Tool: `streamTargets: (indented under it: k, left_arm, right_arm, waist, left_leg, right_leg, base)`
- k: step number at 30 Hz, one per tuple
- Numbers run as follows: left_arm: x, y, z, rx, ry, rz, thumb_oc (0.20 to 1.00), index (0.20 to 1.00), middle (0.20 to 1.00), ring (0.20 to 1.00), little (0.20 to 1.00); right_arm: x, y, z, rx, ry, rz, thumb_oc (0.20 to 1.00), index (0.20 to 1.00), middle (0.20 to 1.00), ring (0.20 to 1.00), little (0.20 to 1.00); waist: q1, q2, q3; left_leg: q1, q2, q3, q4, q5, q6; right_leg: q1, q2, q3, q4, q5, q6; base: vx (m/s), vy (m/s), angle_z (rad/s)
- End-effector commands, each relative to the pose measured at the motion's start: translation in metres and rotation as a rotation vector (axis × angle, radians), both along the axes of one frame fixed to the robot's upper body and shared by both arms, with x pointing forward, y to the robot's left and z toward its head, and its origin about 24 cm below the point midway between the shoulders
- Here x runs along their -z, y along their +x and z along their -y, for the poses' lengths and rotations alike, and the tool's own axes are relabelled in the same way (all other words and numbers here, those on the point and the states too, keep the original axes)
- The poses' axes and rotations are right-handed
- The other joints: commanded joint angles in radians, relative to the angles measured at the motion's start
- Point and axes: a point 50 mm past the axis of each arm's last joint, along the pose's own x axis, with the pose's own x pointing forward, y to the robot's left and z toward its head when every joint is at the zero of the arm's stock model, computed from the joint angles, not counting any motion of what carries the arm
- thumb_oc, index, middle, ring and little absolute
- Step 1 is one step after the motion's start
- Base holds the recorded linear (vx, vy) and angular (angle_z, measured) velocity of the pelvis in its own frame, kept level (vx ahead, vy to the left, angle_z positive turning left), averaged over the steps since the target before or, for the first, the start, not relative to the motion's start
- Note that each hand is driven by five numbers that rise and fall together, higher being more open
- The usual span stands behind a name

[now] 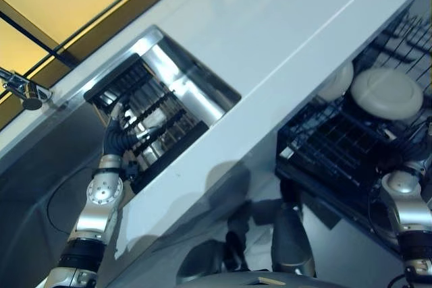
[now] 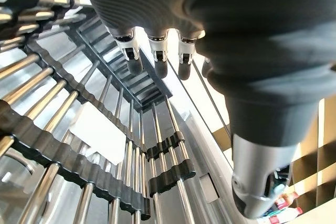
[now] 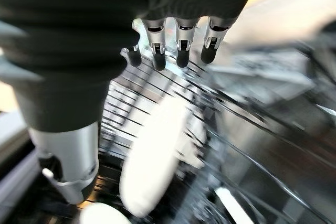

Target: Pick up plates and place into dishwasher.

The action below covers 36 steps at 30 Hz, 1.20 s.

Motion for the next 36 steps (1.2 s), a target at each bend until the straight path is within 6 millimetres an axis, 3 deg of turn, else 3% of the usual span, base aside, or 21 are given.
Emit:
streamTargets:
  k: [1,2,8,12,17,28,36]
  left_arm:
    - [-0.018,0.002,-0.006,-0.017,0.010,0.090,1.000,1.000,1.000,1.000,1.000]
    - [-0.019,0.002,-0.005,-0.016,0.009,0.093,1.000,1.000,1.000,1.000,1.000]
    - [-0.015,0.002,0.000,-0.020,-0.028,0.107,1.000,1.000,1.000,1.000,1.000]
    - [-0.011,-0.002,0.004,-0.012,-0.056,0.106,1.000,1.000,1.000,1.000,1.000]
    - [-0.009,-0.005,0.006,-0.001,-0.071,0.100,1.000,1.000,1.000,1.000,1.000]
    - [-0.019,0.004,0.016,0.013,-0.057,0.122,1.000,1.000,1.000,1.000,1.000]
    - [-0.029,0.008,0.019,0.026,-0.055,0.150,1.000,1.000,1.000,1.000,1.000]
  right_arm:
    - [-0.031,0.007,0.009,0.058,-0.039,0.131,1.000,1.000,1.000,1.000,1.000]
    - [-0.032,0.006,0.011,0.088,-0.039,0.142,1.000,1.000,1.000,1.000,1.000]
    - [-0.047,-0.008,0.025,0.346,-0.079,0.276,1.000,1.000,1.000,1.000,1.000]
    - [-0.054,-0.014,0.030,0.415,-0.090,0.324,1.000,1.000,1.000,1.000,1.000]
    - [-0.049,-0.010,0.033,0.328,-0.003,0.284,1.000,1.000,1.000,1.000,1.000]
    - [-0.032,0.021,0.018,0.048,0.235,0.281,1.000,1.000,1.000,1.000,1.000]
    - [-0.039,0.043,0.007,-0.009,0.193,0.246,1.000,1.000,1.000,1.000,1.000]
  waist:
    - [0.000,-0.017,0.023]
    - [-0.001,-0.008,0.026]
    - [-0.025,0.036,0.051]
    - [-0.034,0.061,0.052]
    - [-0.038,0.076,0.052]
    - [-0.028,0.091,0.091]
    - [0.004,0.093,0.091]
  left_leg:
    - [-0.134,-0.020,0.036,0.077,0.050,0.072]
    - [-0.131,-0.021,0.026,0.080,0.031,0.066]
    - [-0.149,-0.030,0.039,0.075,0.029,0.068]
    - [-0.140,-0.039,0.045,0.070,0.022,0.068]
    - [-0.141,-0.048,0.041,0.075,0.017,0.068]
    - [-0.206,-0.060,0.032,0.080,0.029,0.064]
    - [-0.290,-0.063,0.023,0.074,0.065,0.061]
  right_leg:
    - [0.024,0.007,-0.031,0.043,-0.110,-0.016]
    - [0.024,0.007,-0.029,0.051,-0.131,-0.010]
    - [-0.022,0.010,-0.005,0.068,-0.137,-0.010]
    - [-0.027,0.011,0.010,0.070,-0.141,-0.009]
    - [-0.039,0.012,0.021,0.074,-0.143,-0.013]
    - [-0.110,0.016,0.021,0.087,-0.141,-0.026]
    - [-0.185,0.019,0.006,0.081,-0.116,-0.039]
  base:
    - [-0.03,0.065,0.00]
    - [-0.02,0.067,-0.04]
    - [-0.04,0.071,-0.09]
    - [0.01,0.055,-0.05]
    - [0.02,0.018,-0.09]
    - [-0.04,-0.024,-0.10]
    - [-0.06,-0.050,0.03]
